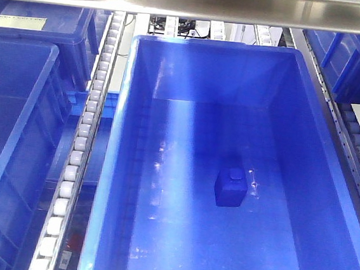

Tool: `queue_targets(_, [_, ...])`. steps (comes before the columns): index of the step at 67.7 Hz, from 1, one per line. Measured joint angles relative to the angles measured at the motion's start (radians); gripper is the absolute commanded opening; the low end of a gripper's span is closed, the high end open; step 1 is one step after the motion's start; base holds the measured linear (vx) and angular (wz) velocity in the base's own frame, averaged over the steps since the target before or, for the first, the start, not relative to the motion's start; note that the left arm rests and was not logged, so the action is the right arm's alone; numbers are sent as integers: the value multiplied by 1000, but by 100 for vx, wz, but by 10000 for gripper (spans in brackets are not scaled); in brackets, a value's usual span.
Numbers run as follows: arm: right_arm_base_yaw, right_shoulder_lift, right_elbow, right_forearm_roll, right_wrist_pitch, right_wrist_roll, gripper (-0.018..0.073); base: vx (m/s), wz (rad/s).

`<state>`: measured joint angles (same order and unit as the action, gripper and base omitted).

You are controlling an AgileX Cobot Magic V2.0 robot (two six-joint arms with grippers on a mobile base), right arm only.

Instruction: Pour parts from conveyor to right shelf

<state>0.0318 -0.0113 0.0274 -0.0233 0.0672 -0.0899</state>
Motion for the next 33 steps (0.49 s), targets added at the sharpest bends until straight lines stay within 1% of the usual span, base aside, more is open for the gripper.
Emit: queue_targets(33, [0,0,0,0,0,0,-10,0,0])
